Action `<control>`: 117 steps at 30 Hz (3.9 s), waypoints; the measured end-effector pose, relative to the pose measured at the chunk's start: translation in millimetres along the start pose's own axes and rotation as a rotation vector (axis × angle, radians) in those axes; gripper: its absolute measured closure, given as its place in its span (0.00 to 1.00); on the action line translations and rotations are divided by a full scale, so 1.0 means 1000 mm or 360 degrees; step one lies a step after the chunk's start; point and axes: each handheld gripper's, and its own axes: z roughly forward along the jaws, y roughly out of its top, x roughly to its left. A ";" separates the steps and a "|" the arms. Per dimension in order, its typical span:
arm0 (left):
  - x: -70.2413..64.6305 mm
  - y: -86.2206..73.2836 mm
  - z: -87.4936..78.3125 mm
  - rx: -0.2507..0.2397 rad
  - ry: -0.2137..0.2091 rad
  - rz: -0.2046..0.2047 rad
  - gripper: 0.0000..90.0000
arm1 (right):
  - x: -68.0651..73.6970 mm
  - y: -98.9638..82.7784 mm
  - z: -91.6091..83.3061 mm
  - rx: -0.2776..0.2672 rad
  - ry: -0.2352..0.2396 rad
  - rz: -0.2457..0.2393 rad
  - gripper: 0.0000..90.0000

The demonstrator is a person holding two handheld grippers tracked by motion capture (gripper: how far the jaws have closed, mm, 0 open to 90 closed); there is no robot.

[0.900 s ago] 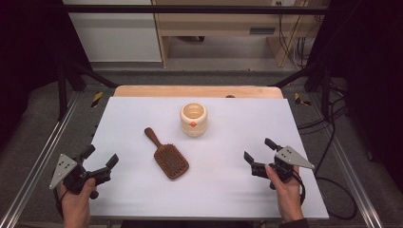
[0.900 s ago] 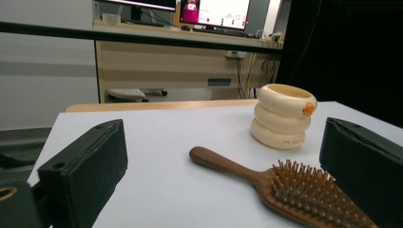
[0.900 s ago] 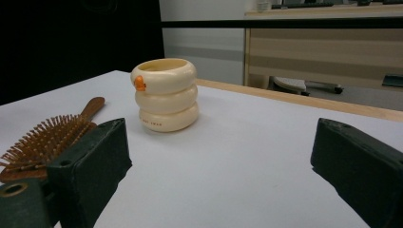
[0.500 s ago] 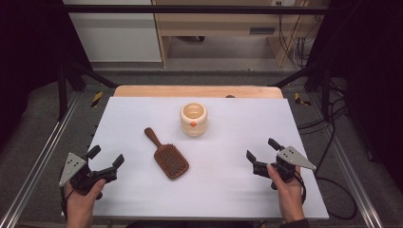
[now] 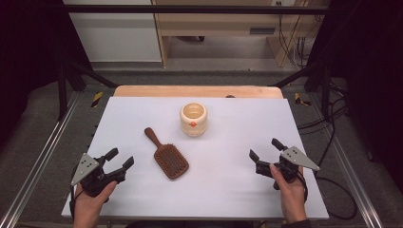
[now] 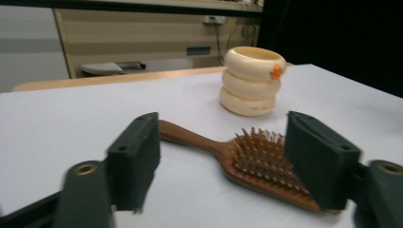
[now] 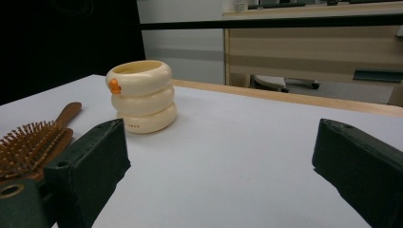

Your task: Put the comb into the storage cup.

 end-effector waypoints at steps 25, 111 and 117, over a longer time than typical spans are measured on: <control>-0.051 -0.022 0.039 0.0611 -0.0317 0.0213 1.00 | 0.000 -0.004 0.005 0.0082 -0.0029 -0.0014 0.06; -0.104 0.006 0.175 0.0842 -0.0156 0.0324 1.00 | 0.000 -0.002 0.007 0.0077 -0.0016 -0.0053 0.06; -0.107 0.006 0.180 0.0855 -0.0146 0.0339 1.00 | 0.000 -0.002 0.007 0.0077 -0.0012 -0.0052 0.06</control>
